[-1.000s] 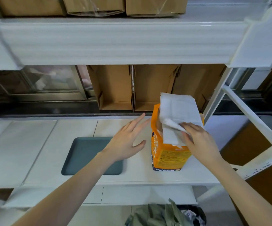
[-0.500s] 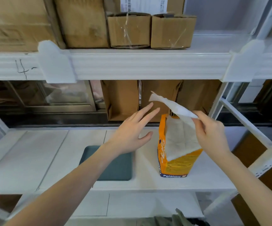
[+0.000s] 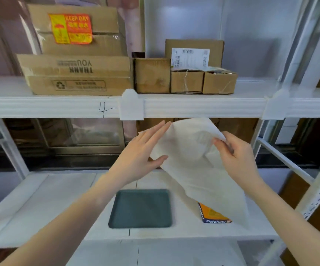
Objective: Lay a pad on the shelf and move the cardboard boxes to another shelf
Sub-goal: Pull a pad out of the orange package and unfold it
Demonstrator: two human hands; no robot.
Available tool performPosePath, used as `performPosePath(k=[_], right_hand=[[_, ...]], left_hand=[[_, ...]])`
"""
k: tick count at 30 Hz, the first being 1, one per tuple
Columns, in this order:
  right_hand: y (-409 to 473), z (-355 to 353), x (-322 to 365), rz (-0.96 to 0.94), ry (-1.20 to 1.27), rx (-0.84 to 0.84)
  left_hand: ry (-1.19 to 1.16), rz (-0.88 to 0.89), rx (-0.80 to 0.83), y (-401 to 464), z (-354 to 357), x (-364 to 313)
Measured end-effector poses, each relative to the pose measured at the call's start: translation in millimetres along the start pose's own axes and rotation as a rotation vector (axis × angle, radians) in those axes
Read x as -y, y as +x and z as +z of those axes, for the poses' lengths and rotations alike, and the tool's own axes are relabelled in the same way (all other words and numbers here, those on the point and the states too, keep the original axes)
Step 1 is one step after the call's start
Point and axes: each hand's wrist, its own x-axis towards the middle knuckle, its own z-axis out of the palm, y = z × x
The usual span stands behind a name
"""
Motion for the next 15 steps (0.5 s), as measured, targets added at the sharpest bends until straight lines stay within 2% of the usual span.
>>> performPosePath(k=[6,10,15], right_hand=[[-13.0,32.4,44.2,0.087,0.221,0.049],[-16.7,49.8,73.0,0.076,0.297,-0.012],[-17.7,67.3,92.6,0.046,0.285,0.002]], left_hand=[[0.012,-0.108,-0.020,-31.3,-55.1,18.9],[0.030,-0.173,-0.012,-50.7,-87.5,34.4],[-0.123,-0.274,-0.002,-73.1,-115.4,51.4]])
